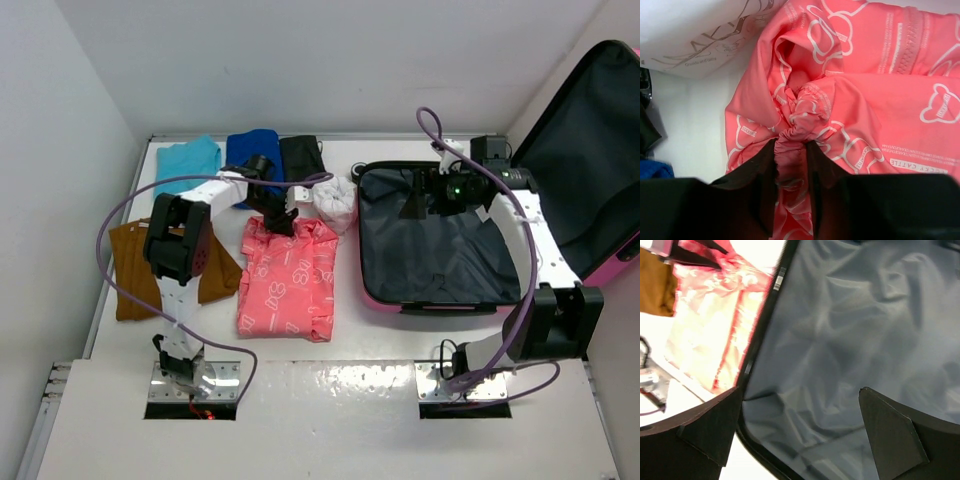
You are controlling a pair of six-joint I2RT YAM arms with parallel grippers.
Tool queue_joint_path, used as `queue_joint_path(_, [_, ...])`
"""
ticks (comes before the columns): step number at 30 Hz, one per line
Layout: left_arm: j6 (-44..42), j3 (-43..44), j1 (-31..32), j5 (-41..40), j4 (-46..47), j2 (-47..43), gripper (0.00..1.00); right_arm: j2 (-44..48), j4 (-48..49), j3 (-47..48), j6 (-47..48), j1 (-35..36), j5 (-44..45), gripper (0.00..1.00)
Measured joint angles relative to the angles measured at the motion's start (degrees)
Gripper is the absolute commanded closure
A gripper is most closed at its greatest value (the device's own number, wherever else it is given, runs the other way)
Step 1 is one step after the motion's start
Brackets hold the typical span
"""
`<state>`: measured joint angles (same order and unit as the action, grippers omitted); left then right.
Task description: Pack the luggage
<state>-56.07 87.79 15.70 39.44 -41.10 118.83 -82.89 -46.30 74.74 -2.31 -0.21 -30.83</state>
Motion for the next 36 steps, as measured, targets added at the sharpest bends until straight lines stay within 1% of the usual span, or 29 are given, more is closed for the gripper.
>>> queue_joint_path(1, [-1.07,-0.11,-0.5,1.03,-0.31,0.0,0.81,-0.17,0.5,0.0,-0.76,0.61,-0.37,0.0])
queue_joint_path(5, [-3.45,-1.99,-2.86,4.85,-0.92,-1.38,0.92,-0.2,6.75,-1.6,-5.62,3.54,-1.07,0.0])
queue_joint_path(7, [-3.43,-4.28,-3.72,5.4,-0.9,-4.22,0.96,0.28,11.72,-3.82,-8.55,5.31,-0.61,0.0])
queue_joint_path(8, [-3.41,-5.73,-4.15,5.51,-0.72,-6.51,1.0,0.39,13.81,-4.66,-9.73,6.14,-0.22,0.0])
queue_joint_path(10, [-3.48,-8.7,-4.57,5.64,0.09,-12.48,1.0,0.44,19.19,-6.43,-11.98,7.93,0.83,0.0])
queue_joint_path(16, [-6.38,-16.7,-3.82,6.14,3.8,-35.23,1.0,0.13,37.0,-13.03,-16.98,14.08,1.64,0.0])
queue_joint_path(19, [-8.26,-19.34,-2.95,6.21,4.83,-41.55,1.0,-1.25,45.88,-14.78,-18.38,17.03,-0.28,0.0])
queue_joint_path(22, [-9.4,-21.42,-2.14,6.12,5.31,-43.12,1.0,-2.67,53.57,-16.09,-18.95,19.71,-3.02,0.0])
queue_joint_path(27, [-8.59,-23.23,-1.44,5.29,7.1,-43.21,1.0,-4.39,61.4,-16.31,-19.43,23.65,-9.9,0.0])
queue_joint_path(30, [-7.21,-23.47,-0.87,4.87,8.96,-43.6,1.0,-5.4,63.87,-16.17,-19.45,26.23,-14.25,0.0])
queue_joint_path(32, [-6.03,-23.5,-0.57,4.63,10.16,-44.04,1.0,-6.29,63.58,-15.78,-18.14,28.17,-15.85,0.0])
queue_joint_path(36, [-4.63,-23.52,0.39,4.28,11.93,-45.57,1.0,-8.07,63.36,-15.61,-15.63,30.97,-15.45,0.0])
